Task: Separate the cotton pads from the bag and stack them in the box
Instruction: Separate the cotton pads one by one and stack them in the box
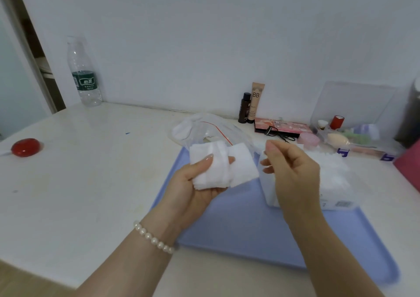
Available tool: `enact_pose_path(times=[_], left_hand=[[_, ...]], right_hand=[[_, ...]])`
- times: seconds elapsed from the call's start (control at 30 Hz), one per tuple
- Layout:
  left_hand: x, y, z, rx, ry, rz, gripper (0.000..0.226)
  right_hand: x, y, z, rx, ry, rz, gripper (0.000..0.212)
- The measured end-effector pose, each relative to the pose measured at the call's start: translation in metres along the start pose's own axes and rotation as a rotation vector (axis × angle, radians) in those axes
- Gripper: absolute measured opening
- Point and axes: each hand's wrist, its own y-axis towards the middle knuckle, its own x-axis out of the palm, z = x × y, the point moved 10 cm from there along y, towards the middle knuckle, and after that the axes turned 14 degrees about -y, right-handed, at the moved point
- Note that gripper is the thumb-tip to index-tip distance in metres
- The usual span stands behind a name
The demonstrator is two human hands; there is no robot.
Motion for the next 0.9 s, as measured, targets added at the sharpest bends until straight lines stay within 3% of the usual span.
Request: enact_pose_path(times=[0.1,0.13,0.17,0.3,0.37,0.43,0.5,0.67,0.9], left_hand=[[0.003,-0.001,0.001,0.018,0.053,-0.024,0.029],[0.005,-0.002,0.0,0.019,0.084,-0.03,0.029],[0.006,-0.002,-0.001,0.021,0.105,-0.031,0.03],[-0.007,0.004,-0.004,0.022,0.119,0.062,0.023],[-0.015,0.005,-0.006,0.023,0.15,0.111,0.019],[-0.017,0.005,-0.009,0.024,0.186,0.119,0.019],[-0.011,0.005,-0.013,0.001,0.216,0.083,0.026],[-0.004,0.004,-0.023,-0.097,0.135,0.023,0.039],[-0.003,0.003,-0.029,-0.144,-0.022,0.052,0.05]], right_hand=[[0.031,-0.01,0.007,0.098,0.011,-0.297,0.02],[0.035,-0.013,0.006,0.081,-0.01,-0.329,0.017],[0.033,-0.012,0.003,0.056,-0.012,-0.301,0.013],[-0.012,0.0,-0.002,0.001,0.089,0.069,0.015],[-0.003,-0.001,0.001,0.077,0.275,-0.025,0.002],[0.026,-0.014,0.001,0.161,0.377,-0.234,0.018],[0.048,-0.029,-0.001,0.162,0.291,-0.351,0.018],[0.052,-0.029,0.007,0.065,0.104,-0.254,0.019],[0.053,-0.026,0.013,0.037,0.021,-0.251,0.02]])
